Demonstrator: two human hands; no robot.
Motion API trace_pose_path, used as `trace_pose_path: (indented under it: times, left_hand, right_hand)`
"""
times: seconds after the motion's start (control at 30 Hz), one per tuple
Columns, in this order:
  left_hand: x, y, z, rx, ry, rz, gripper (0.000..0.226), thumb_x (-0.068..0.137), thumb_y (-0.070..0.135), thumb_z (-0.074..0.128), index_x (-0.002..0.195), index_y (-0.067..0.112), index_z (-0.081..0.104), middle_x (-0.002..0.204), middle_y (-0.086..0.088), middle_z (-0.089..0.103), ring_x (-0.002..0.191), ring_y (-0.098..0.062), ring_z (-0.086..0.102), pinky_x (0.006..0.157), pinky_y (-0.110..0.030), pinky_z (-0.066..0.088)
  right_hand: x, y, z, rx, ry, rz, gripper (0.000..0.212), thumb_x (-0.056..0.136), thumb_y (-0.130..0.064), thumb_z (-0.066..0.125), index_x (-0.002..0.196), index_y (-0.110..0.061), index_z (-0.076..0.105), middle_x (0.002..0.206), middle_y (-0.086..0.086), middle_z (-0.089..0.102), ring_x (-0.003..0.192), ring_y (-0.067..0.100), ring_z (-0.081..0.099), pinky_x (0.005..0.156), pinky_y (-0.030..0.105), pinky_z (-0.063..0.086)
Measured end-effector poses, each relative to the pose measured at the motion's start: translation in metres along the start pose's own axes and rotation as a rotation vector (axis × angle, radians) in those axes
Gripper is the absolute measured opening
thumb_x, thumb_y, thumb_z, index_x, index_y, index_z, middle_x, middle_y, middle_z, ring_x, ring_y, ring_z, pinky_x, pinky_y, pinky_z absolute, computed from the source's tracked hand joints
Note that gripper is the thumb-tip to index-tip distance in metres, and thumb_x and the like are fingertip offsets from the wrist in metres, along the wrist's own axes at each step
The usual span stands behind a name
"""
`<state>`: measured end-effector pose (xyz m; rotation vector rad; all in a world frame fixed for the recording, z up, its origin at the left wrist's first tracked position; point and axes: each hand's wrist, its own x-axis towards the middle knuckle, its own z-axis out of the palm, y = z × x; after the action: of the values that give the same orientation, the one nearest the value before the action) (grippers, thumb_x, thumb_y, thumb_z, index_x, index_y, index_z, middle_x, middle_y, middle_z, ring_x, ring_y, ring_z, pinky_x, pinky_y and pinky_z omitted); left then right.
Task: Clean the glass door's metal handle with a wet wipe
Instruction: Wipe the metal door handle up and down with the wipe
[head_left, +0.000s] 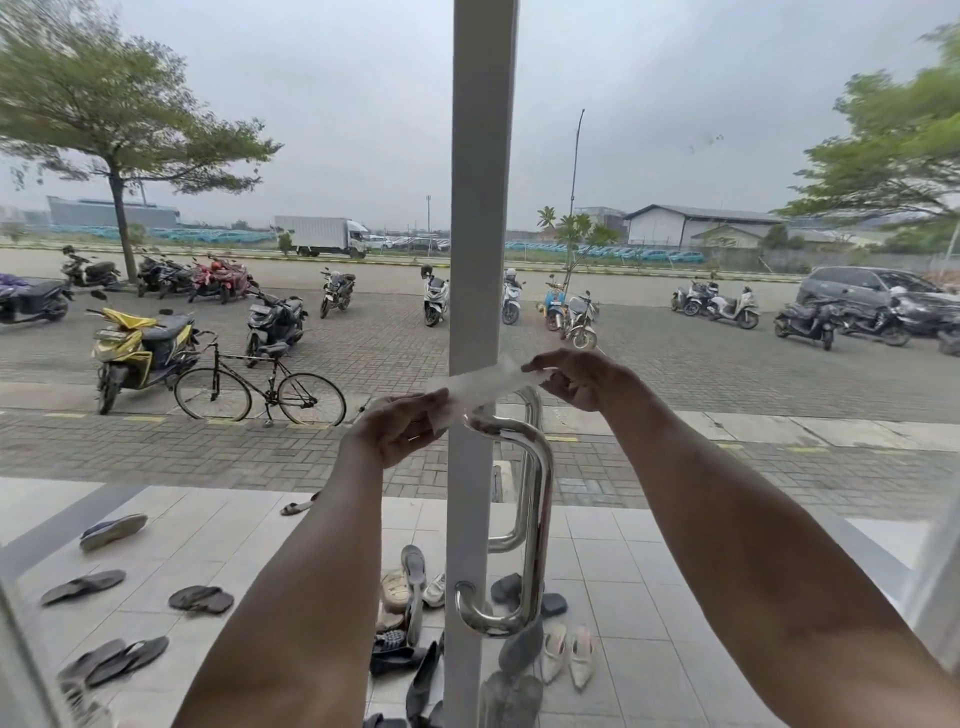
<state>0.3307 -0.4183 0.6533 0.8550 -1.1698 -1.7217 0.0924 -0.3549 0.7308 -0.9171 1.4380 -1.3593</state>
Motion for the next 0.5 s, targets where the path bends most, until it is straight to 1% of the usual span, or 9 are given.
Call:
trace_pose_path:
  times: [0.03, 0.07, 0.13, 0.2, 0.23, 0.3, 0.4, 0.43, 0.5]
  left_hand:
    - [0.001, 0.001, 0.0, -0.046, -0.002, 0.01, 0.019, 0.084, 0.016, 0.075, 0.099, 0.005, 0.07, 0.081, -0.006, 0.076, 0.066, -0.012, 0.073, 0.06, -0.024, 0.06]
    - [0.001, 0.001, 0.0, -0.089, 0.002, 0.018, 0.017, 0.085, 0.017, 0.075, 0.096, 0.005, 0.071, 0.078, -0.005, 0.075, 0.065, -0.012, 0.072, 0.06, -0.024, 0.06]
    - [0.003, 0.001, -0.001, -0.154, 0.017, 0.034, 0.017, 0.084, 0.019, 0.076, 0.093, 0.005, 0.071, 0.079, -0.006, 0.073, 0.067, -0.012, 0.07, 0.063, -0.024, 0.06]
    - [0.004, -0.001, -0.003, -0.189, 0.019, 0.031, 0.018, 0.083, 0.02, 0.076, 0.092, 0.005, 0.071, 0.075, -0.007, 0.071, 0.063, -0.011, 0.069, 0.062, -0.025, 0.06]
    - [0.004, -0.003, -0.004, -0.196, 0.02, 0.024, 0.019, 0.084, 0.021, 0.076, 0.093, 0.005, 0.07, 0.072, -0.006, 0.071, 0.06, -0.011, 0.069, 0.061, -0.025, 0.06]
    - [0.004, -0.006, -0.006, -0.2, 0.04, 0.01, 0.022, 0.087, 0.023, 0.073, 0.098, 0.004, 0.068, 0.071, -0.006, 0.07, 0.055, -0.011, 0.068, 0.059, -0.025, 0.059]
    - [0.006, -0.011, -0.008, -0.213, 0.103, -0.002, 0.025, 0.09, 0.026, 0.07, 0.103, 0.005, 0.067, 0.075, -0.007, 0.066, 0.054, -0.012, 0.065, 0.059, -0.026, 0.061]
    - [0.007, -0.014, -0.009, -0.184, 0.134, -0.021, 0.023, 0.091, 0.026, 0.069, 0.101, 0.005, 0.067, 0.075, -0.007, 0.065, 0.057, -0.013, 0.064, 0.061, -0.027, 0.061]
    - [0.008, -0.02, -0.011, -0.037, 0.179, -0.102, 0.018, 0.093, 0.023, 0.066, 0.094, 0.005, 0.065, 0.076, -0.008, 0.065, 0.063, -0.014, 0.062, 0.061, -0.026, 0.061]
  right_hand:
    - [-0.001, 0.0, -0.002, 0.017, -0.03, 0.028, 0.019, 0.088, -0.003, 0.069, 0.074, -0.006, 0.057, 0.068, 0.005, 0.055, 0.041, 0.004, 0.05, 0.042, 0.012, 0.049]
    - [-0.004, -0.001, -0.004, 0.037, -0.08, 0.065, 0.021, 0.091, -0.007, 0.067, 0.074, -0.008, 0.055, 0.06, 0.002, 0.052, 0.035, 0.002, 0.045, 0.033, 0.01, 0.04]
    - [-0.006, -0.003, -0.008, 0.065, -0.186, 0.109, 0.021, 0.098, -0.019, 0.058, 0.079, -0.012, 0.056, 0.052, -0.006, 0.045, 0.026, 0.002, 0.034, 0.025, 0.01, 0.029]
    - [-0.006, -0.004, -0.009, 0.134, -0.262, 0.134, 0.023, 0.102, -0.029, 0.052, 0.084, -0.015, 0.057, 0.049, -0.01, 0.034, 0.025, 0.002, 0.019, 0.021, 0.012, 0.023]
    - [-0.004, -0.003, -0.008, 0.189, -0.267, 0.15, 0.024, 0.101, -0.03, 0.052, 0.083, -0.015, 0.056, 0.044, -0.01, 0.032, 0.024, 0.001, 0.016, 0.019, 0.013, 0.02]
    - [0.003, 0.003, -0.002, 0.237, -0.16, 0.095, 0.019, 0.098, -0.021, 0.06, 0.081, -0.012, 0.056, 0.036, -0.008, 0.039, 0.02, 0.001, 0.026, 0.02, 0.014, 0.021]
    - [0.015, 0.017, 0.006, 0.164, 0.085, -0.021, 0.011, 0.086, -0.006, 0.073, 0.08, -0.005, 0.064, 0.04, -0.003, 0.052, 0.025, 0.001, 0.037, 0.026, 0.013, 0.027]
    - [0.018, 0.023, 0.008, 0.102, 0.164, -0.057, 0.008, 0.082, -0.002, 0.076, 0.085, 0.0, 0.069, 0.048, 0.001, 0.06, 0.029, 0.003, 0.045, 0.03, 0.013, 0.034]
    - [0.023, 0.033, 0.008, -0.105, 0.3, -0.098, 0.022, 0.074, -0.001, 0.084, 0.093, 0.003, 0.075, 0.072, 0.01, 0.071, 0.053, 0.012, 0.064, 0.049, 0.019, 0.053]
